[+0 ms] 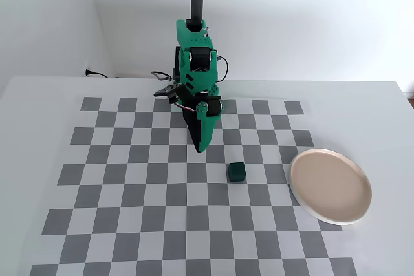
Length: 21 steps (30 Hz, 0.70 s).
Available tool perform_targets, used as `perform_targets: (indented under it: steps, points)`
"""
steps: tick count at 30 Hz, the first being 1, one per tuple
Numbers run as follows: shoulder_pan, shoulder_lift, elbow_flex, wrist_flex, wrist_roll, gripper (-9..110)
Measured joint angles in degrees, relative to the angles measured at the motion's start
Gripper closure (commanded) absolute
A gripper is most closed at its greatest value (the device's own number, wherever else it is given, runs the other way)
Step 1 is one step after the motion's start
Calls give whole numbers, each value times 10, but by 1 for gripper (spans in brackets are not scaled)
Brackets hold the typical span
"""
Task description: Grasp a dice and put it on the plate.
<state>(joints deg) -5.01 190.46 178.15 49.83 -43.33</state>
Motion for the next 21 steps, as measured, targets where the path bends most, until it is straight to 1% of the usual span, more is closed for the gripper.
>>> perform_targets:
  steps: [4,5,8,9,14,17,21]
  points:
    - [-19,0,0,-7,-133,106]
    - [-26,0,0,-8,-171,103]
    - [-43,0,0,-1,-287,80]
    - [-47,0,0,8,-324,77]
    - [-64,0,0,46,-477,73]
    - [-75,0,0,45,-522,71]
    - [-98,0,0,39,-549,70]
